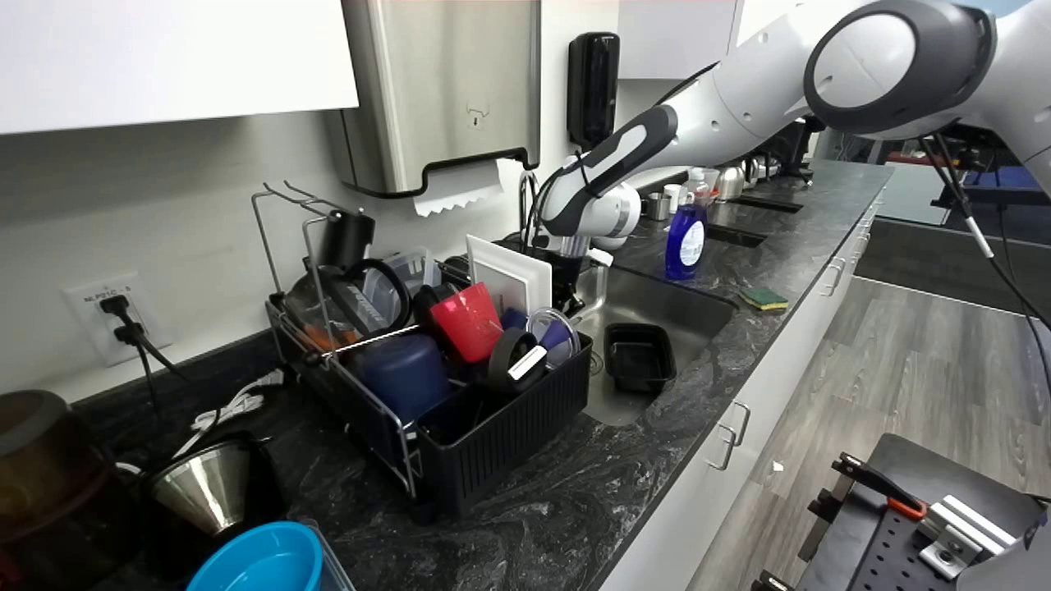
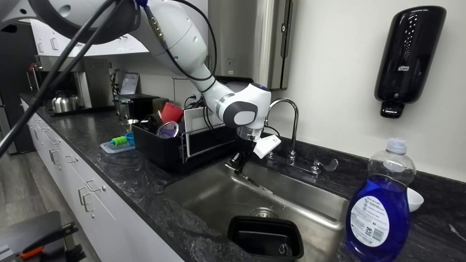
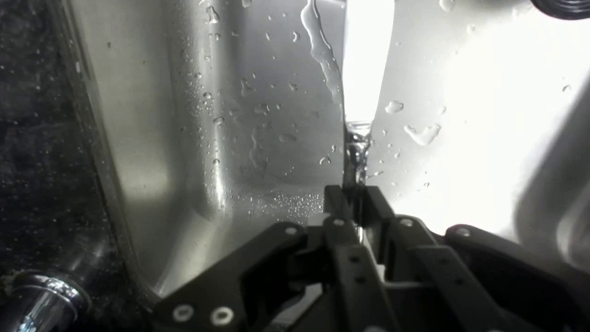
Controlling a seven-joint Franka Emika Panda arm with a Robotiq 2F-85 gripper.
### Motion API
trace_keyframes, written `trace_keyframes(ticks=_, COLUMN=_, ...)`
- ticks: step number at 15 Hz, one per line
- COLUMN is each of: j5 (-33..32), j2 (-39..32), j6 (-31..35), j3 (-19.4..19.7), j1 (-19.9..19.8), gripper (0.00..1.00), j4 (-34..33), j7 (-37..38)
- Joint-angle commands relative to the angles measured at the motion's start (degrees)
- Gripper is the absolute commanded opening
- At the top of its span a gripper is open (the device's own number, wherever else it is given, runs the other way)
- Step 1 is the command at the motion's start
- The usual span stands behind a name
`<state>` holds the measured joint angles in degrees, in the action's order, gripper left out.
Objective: Pick the knife in the sink and put it in the rack
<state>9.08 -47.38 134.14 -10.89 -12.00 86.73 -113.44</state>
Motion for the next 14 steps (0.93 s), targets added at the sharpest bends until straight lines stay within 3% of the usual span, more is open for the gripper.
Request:
trace_keyframes(ticks=1, j5=3.8, j2=4.37, j6=-0.37, j3=-1.95, j1=-2.52, gripper=0.04, j4=5.2, j7=-1.13)
trace_keyframes(ticks=14, j5=13.58, j2=18.6, j6=0.01, j3=-1.42, j1=-4.37, gripper=0.04, j4=23.08, j7=-5.58)
